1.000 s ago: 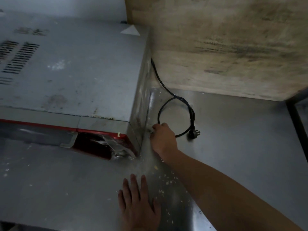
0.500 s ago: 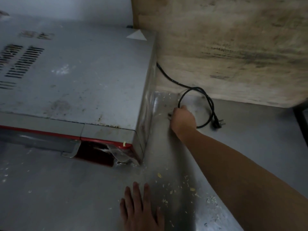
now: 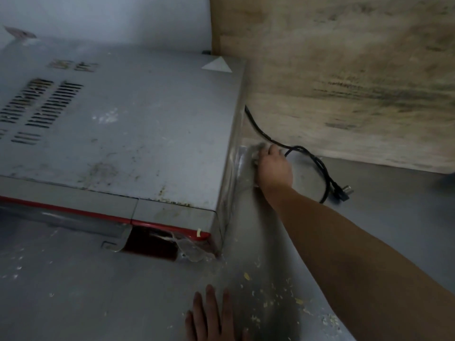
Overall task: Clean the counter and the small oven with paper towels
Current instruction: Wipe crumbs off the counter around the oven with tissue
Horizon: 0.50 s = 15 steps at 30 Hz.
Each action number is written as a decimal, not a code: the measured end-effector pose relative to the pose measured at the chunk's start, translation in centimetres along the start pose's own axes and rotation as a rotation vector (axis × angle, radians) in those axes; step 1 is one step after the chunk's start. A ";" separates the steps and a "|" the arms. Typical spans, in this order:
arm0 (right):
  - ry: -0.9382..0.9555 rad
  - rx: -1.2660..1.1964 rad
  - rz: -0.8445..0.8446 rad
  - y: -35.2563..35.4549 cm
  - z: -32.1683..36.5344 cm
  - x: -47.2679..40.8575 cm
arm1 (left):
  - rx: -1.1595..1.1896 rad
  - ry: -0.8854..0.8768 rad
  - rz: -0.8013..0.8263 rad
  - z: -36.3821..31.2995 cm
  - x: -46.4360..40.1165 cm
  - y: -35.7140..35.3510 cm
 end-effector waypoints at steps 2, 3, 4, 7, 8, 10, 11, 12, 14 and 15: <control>-0.043 0.011 0.002 0.0 -1.0 -1.9 | 0.046 0.009 -0.001 -0.3 -1.3 -0.1; -0.074 -0.013 0.027 0.0 -1.5 -2.6 | 0.040 0.011 -0.030 -0.5 -2.0 -0.2; -0.091 -0.019 0.056 -0.2 -1.9 -3.2 | 0.010 0.011 -0.080 -0.6 -2.6 -0.2; -0.111 -0.039 0.078 -1.0 -2.5 -4.0 | -0.025 -0.021 -0.213 -1.8 -4.4 0.4; -0.130 -0.047 0.092 -1.3 -2.7 -4.1 | 0.002 -0.041 -0.248 -2.3 -4.9 0.6; -0.177 -0.073 0.137 -1.2 -2.7 -4.1 | 0.050 -0.055 -0.280 -3.3 -5.2 1.3; -0.193 -0.060 0.148 -1.0 -2.7 -4.2 | 0.064 -0.056 -0.281 -3.6 -5.4 1.5; -0.207 -0.072 0.153 -0.7 -2.6 -4.3 | 0.057 -0.063 -0.288 -3.7 -5.9 1.6; -0.198 -0.057 0.155 -0.3 -2.1 -4.6 | 0.026 -0.087 -0.312 -3.4 -7.1 1.5; -0.187 -0.036 0.152 -0.2 -1.8 -4.8 | 0.004 -0.102 -0.340 -3.2 -7.4 1.5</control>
Point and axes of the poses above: each hand's wrist, its own x-axis away from the middle knuckle, its own y-axis out of the back of the hand, z = x × y, the point moved 5 cm from there along -x, towards the middle knuckle, and after that the axes turned 14 degrees about x, right-handed, at the moved point
